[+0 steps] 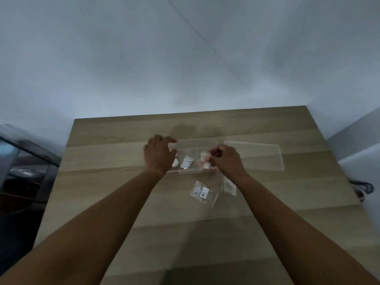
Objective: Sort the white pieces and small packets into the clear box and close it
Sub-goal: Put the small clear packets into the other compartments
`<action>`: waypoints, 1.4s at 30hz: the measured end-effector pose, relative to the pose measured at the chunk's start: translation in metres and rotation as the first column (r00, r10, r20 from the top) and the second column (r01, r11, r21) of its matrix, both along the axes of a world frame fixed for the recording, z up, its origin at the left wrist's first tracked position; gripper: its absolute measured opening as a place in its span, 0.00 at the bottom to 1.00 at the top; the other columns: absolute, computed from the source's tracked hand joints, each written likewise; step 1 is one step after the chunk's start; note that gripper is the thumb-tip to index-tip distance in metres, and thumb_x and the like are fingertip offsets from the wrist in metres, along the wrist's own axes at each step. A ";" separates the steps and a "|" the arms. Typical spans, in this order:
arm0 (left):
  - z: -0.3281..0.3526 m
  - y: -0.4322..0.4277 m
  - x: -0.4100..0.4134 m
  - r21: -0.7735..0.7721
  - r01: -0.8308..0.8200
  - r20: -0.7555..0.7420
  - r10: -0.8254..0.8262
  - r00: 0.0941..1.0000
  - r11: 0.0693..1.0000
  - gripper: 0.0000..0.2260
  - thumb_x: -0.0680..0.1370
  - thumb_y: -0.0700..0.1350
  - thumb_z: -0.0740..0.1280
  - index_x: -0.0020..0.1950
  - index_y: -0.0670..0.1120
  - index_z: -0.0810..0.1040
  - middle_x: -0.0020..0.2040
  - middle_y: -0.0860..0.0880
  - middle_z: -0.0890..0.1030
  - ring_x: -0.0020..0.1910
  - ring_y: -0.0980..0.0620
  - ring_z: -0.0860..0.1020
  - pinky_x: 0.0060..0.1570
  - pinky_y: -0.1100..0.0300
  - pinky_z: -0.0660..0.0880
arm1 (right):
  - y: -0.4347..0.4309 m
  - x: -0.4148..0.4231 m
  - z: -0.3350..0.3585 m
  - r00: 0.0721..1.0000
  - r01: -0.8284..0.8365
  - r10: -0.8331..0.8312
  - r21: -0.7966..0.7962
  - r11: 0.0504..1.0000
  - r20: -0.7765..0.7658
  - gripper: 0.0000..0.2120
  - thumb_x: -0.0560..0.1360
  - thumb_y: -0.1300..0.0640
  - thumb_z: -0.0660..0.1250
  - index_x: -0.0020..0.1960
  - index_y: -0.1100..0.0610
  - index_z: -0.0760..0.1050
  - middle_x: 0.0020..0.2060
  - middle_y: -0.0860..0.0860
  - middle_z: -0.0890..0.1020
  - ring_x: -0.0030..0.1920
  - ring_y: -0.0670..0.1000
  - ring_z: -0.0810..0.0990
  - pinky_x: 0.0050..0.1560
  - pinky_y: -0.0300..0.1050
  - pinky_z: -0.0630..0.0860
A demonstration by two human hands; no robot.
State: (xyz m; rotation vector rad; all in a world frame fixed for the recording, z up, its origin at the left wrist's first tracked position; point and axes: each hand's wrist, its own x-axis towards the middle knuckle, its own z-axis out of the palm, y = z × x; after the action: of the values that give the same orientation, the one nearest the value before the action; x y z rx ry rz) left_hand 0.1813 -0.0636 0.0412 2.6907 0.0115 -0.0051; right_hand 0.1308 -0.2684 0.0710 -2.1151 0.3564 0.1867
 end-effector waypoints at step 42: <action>-0.035 -0.014 -0.107 -0.302 -0.062 -0.269 -0.023 0.963 0.951 0.06 0.74 0.50 0.68 0.47 0.51 0.82 0.48 0.50 0.82 0.47 0.52 0.79 0.46 0.57 0.73 | -0.053 -0.052 -0.052 0.970 0.219 -0.234 -0.177 0.960 -0.069 0.04 0.70 0.56 0.71 0.42 0.56 0.83 0.42 0.55 0.86 0.43 0.53 0.82 0.45 0.41 0.72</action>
State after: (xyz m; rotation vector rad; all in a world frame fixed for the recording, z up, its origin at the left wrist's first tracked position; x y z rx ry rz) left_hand 0.0746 -0.0777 0.0063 2.3561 0.1131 -0.3407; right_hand 0.0790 -0.3213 0.0191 -2.2152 0.6849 0.1200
